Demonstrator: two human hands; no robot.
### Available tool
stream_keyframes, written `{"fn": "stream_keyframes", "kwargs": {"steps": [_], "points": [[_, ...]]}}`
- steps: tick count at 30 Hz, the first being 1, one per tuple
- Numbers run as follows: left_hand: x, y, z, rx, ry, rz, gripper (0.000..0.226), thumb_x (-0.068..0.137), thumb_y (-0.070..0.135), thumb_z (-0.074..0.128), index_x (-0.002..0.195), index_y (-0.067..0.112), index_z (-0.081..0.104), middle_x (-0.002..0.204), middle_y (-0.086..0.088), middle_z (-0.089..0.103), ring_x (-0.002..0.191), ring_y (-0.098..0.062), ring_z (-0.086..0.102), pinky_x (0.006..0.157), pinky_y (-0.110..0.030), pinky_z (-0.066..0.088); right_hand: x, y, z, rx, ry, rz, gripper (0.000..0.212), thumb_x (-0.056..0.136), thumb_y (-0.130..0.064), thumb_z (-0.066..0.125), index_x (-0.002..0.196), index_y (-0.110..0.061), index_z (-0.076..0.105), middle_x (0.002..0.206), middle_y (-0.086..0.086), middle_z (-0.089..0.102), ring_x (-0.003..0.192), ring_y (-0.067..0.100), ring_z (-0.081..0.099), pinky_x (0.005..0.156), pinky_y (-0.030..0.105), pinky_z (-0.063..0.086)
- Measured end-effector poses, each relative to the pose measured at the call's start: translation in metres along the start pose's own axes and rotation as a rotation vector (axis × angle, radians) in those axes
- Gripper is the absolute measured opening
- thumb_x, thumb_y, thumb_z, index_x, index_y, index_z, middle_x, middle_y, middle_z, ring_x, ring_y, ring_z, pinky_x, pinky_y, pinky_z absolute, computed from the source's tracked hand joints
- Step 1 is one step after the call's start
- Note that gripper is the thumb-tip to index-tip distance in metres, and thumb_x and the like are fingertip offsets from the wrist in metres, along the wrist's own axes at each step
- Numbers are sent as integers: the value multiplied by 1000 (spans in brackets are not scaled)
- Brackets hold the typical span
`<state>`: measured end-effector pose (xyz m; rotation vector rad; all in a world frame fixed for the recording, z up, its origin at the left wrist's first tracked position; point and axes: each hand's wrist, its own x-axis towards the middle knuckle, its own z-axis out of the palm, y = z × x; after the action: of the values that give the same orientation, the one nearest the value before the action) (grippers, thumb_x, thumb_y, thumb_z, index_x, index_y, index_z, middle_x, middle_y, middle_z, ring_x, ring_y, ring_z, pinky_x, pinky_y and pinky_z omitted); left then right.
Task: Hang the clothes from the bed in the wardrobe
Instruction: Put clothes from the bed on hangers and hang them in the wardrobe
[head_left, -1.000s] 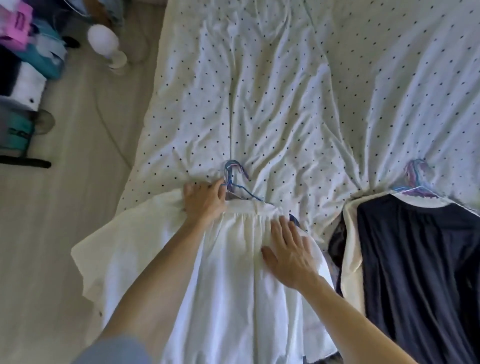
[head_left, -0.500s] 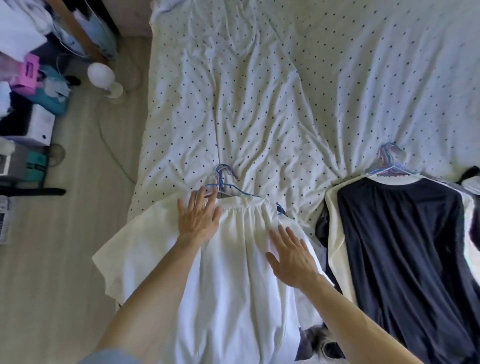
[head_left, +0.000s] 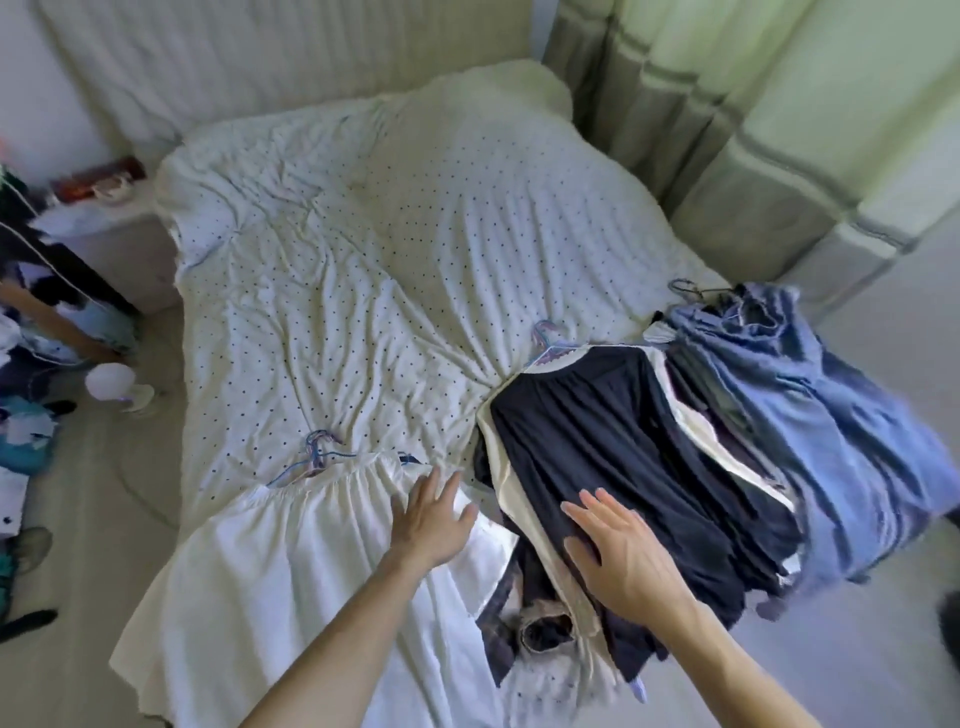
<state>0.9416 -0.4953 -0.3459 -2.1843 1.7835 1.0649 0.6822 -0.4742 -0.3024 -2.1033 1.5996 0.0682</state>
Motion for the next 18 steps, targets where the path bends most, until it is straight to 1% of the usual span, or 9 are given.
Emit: {"fn": "stream_keyframes", "kwargs": {"steps": [2,5,9,11,13,15,16,18], "points": [[-7,54,5,52,28,92,64,101,55,30,158,35,10,167,2,0,153,-22,-1,122,-55,0,-34,38,-23,26,84,52,50,104,-47,36,153,-36,33,163,-10,23,153,12,8,124,40,15],[-22,141,17,139,91,236,65,100,57,32,158,36,13,167,1,6,153,-21,4,121,-54,4,-88,100,-55,74,237,135,49,103,-47,40,151,-38,35,162,-11,26,153,11,9,124,40,18],[-41,256,40,233,121,448,65,100,58,33,158,38,11,167,3,2,153,-17,-1,122,-51,-2,-161,182,-82,97,416,284,48,102,-47,43,149,-39,40,159,-11,32,152,10,14,122,42,23],[-49,315,53,286,139,567,64,100,57,32,158,39,11,167,4,2,153,-17,-2,122,-51,-3,-196,217,-95,101,479,371,48,102,-48,40,150,-41,37,160,-14,28,153,9,9,124,41,19],[-59,375,66,351,157,680,63,100,56,33,157,39,13,167,4,4,153,-17,-2,122,-53,-2,-234,247,-107,117,528,467,49,103,-49,37,151,-42,33,162,-16,23,153,7,4,124,36,9],[-73,431,81,413,162,776,62,100,56,33,157,39,15,167,3,4,153,-17,-3,122,-53,-2,-273,273,-118,111,578,558,49,104,-49,35,152,-41,32,162,-14,21,153,8,3,122,33,2],[-81,458,89,435,161,825,62,100,56,34,157,39,16,167,2,4,153,-17,-3,121,-53,-2,-291,285,-122,110,607,603,49,104,-49,34,152,-40,32,162,-13,22,153,8,4,121,34,2],[-99,509,106,475,162,928,62,100,57,34,157,39,17,167,2,5,153,-17,-3,122,-52,-2,-327,306,-128,117,664,702,53,101,-52,28,151,-38,36,161,-11,27,152,9,9,122,37,7]]}}
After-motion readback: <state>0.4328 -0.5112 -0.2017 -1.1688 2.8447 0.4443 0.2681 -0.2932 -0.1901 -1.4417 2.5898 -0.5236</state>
